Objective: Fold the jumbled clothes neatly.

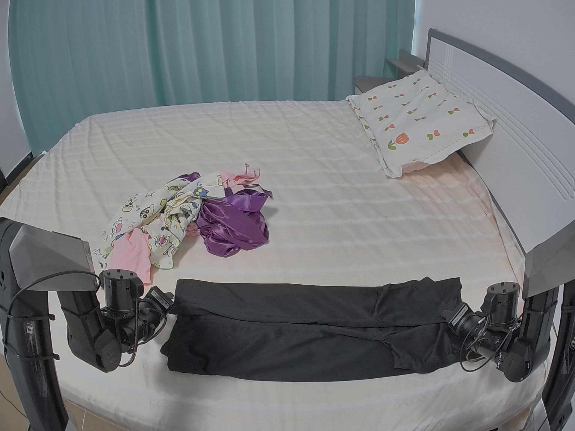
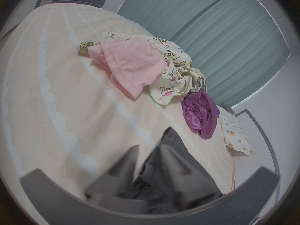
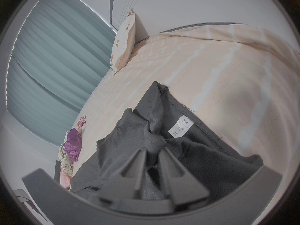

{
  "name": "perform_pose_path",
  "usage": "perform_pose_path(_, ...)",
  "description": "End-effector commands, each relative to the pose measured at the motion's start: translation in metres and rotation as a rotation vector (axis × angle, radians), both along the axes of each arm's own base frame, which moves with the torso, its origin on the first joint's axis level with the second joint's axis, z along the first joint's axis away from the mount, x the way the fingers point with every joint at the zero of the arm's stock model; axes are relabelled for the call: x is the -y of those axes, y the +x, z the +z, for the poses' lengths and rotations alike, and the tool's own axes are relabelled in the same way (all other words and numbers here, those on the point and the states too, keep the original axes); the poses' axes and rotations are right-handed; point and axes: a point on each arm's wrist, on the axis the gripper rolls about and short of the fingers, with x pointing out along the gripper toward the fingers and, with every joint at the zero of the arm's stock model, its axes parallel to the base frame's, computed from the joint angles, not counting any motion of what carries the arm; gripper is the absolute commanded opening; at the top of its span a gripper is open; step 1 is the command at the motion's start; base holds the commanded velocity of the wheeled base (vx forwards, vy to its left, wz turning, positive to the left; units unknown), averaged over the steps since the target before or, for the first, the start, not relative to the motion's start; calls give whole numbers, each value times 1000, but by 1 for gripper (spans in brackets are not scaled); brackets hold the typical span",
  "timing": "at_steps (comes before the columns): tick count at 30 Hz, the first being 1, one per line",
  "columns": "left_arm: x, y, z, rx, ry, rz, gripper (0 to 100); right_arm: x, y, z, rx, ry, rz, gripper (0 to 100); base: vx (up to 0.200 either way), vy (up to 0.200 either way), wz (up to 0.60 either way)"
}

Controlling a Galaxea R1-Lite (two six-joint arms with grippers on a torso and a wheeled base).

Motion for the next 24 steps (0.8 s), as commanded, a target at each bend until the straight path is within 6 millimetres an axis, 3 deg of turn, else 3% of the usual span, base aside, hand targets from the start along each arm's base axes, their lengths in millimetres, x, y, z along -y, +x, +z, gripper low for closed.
perform_pose_path(1, 0, -4, -6, -25, -2, 1, 100, 1, -1, 9, 39, 8, -5, 100, 0, 0, 0)
perform_pose_path(4, -2, -14, -4, -13, -5, 2, 100, 6, -4, 36, 142, 30, -17, 100, 0, 0, 0)
perform_pose_path(9, -9, -25, 6, 51, -21, 23, 100, 9, -2, 53, 222, 51, 15, 100, 0, 0, 0)
perform_pose_path(15, -14, -29, 15, 81, -69, 37, 100, -1, 17, 38, 202, 55, 129, 100, 0, 0, 0)
perform_pose_path(16, -15, -33, 19, 80, -105, 26, 100, -4, 31, 27, 196, 34, 152, 100, 0, 0, 0)
perform_pose_path(19, -18, -36, 26, 88, -171, 0, 100, -6, 45, 7, 166, -8, 176, 100, 0, 0, 0)
perform_pose_path(24, -19, -36, 27, 88, -211, -16, 100, -7, 57, -7, 157, -7, 195, 100, 0, 0, 0)
